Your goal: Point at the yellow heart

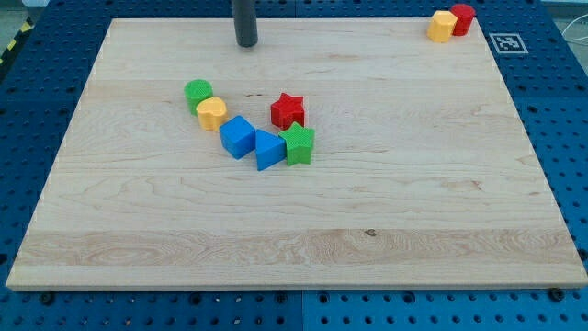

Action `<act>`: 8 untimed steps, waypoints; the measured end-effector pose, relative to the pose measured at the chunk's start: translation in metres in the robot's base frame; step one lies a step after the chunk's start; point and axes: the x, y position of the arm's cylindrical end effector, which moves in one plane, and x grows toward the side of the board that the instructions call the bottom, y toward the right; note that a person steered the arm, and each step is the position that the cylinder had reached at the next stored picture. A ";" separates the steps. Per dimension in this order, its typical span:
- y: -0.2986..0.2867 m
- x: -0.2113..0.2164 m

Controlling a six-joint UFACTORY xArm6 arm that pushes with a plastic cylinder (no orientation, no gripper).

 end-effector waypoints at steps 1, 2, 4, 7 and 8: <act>-0.008 0.013; -0.011 0.034; -0.011 0.067; -0.011 0.107; -0.011 0.115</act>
